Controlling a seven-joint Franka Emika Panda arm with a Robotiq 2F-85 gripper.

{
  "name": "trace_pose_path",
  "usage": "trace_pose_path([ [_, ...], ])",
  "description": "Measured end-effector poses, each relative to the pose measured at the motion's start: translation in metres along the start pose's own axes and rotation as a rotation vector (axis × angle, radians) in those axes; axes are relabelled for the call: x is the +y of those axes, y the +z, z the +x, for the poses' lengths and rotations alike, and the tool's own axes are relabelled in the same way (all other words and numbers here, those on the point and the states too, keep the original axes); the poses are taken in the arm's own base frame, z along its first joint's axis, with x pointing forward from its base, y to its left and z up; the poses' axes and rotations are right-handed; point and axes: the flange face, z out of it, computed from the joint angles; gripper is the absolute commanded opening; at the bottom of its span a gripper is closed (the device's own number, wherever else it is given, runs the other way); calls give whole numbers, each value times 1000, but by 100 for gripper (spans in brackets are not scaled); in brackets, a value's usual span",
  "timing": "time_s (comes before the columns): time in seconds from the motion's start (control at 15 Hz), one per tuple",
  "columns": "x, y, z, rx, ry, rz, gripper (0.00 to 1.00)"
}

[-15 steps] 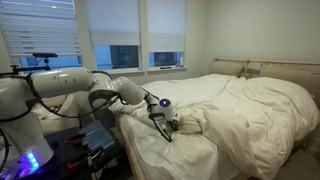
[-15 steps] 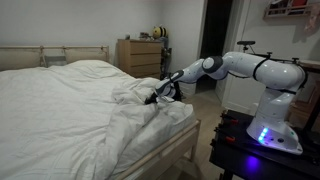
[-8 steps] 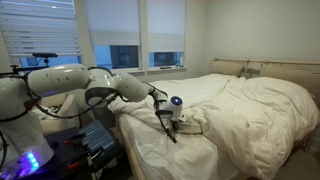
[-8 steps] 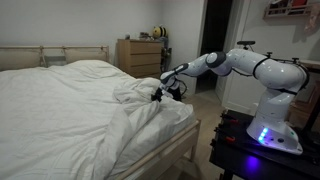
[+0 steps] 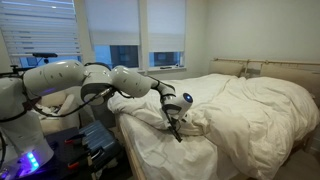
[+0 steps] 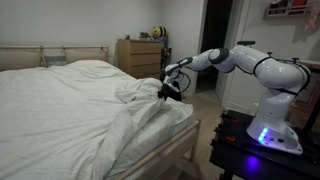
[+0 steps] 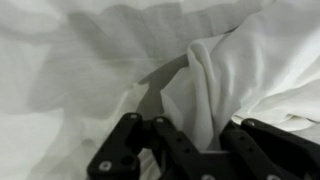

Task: Completely cover the white blanket over the bed

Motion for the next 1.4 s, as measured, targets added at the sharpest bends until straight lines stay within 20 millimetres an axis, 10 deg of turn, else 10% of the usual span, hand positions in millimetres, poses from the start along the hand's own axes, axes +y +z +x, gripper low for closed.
trace_pose_path([
  [1.4, -60, -88, -19, -149, -58, -139, 2],
])
